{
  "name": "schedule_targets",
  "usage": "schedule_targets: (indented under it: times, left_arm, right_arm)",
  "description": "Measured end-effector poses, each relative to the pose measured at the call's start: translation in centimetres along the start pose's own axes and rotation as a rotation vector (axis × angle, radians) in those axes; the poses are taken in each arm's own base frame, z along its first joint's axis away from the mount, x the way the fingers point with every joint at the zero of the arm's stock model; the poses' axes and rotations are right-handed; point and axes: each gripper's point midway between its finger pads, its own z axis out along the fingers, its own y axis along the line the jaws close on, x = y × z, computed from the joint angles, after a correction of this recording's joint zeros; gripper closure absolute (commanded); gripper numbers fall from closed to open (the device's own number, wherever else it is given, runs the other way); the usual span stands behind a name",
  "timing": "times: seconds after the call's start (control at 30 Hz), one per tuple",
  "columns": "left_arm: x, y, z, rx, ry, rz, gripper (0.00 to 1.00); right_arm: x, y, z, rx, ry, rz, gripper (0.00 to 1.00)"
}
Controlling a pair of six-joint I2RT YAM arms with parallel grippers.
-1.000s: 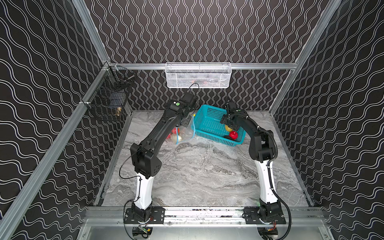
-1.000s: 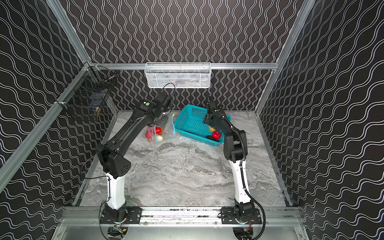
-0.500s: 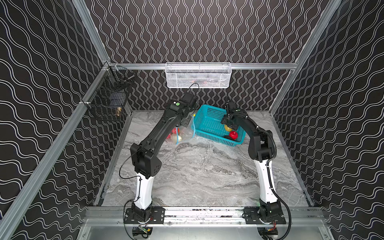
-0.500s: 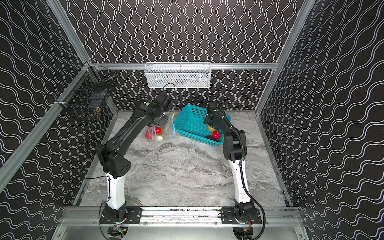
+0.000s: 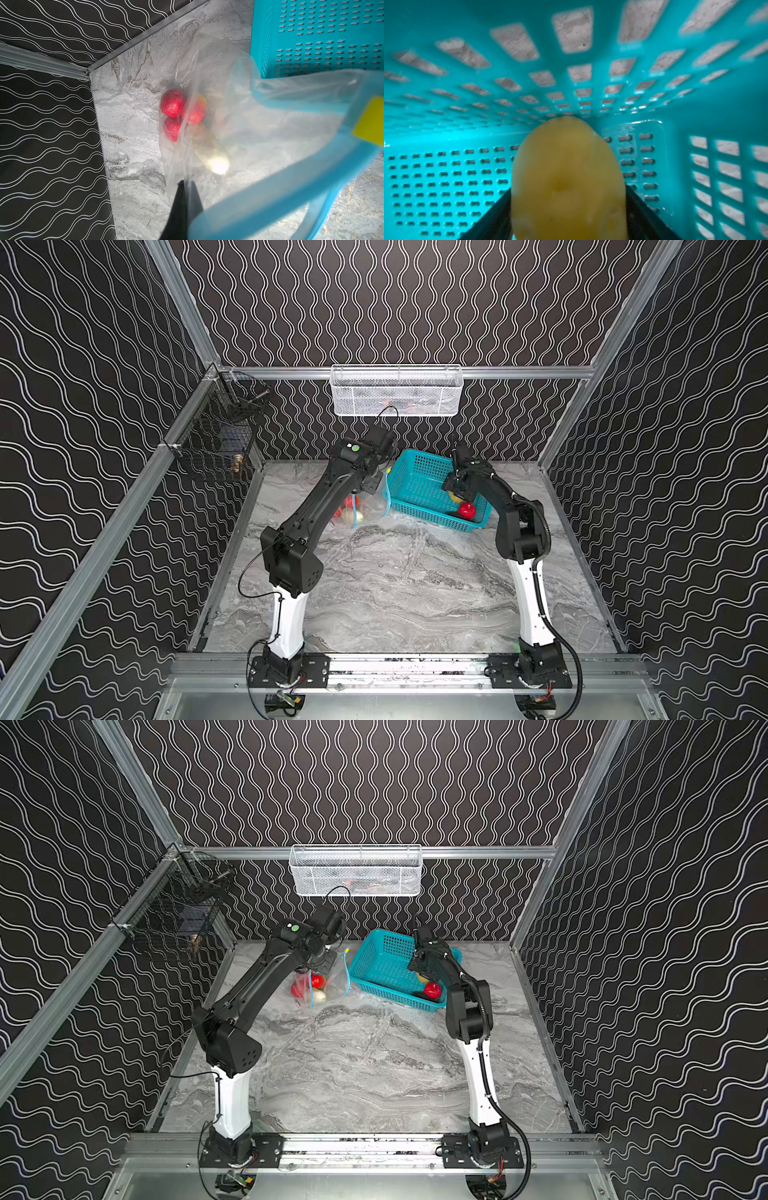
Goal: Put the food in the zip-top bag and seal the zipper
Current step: 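Lift the yellow potato out of the basket with the right gripper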
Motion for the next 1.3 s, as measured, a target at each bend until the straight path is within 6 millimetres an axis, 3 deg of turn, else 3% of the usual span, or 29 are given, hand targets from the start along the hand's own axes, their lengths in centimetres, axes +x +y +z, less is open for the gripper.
schedule_targets:
  times: [0.8,1.1,1.3]
  left_arm:
    - [-0.3,-0.1,-0.2,0.008,-0.006,-0.004,1.0]
    - [-0.2,-0.1,-0.2,0.012,-0.005,-0.003,1.0]
    - [0.2,0.0,-0.3,0.009,0.001,0.0,1.0]
  right_arm:
    - [-0.5,1.0,-4.3,-0.125,-0.033,0.062,0.34]
    - [0.5,1.5,-4.3,-0.173,-0.009,0.095,0.36]
    - [-0.4,2.2,-6.1,-0.213,-0.026,0.096,0.36]
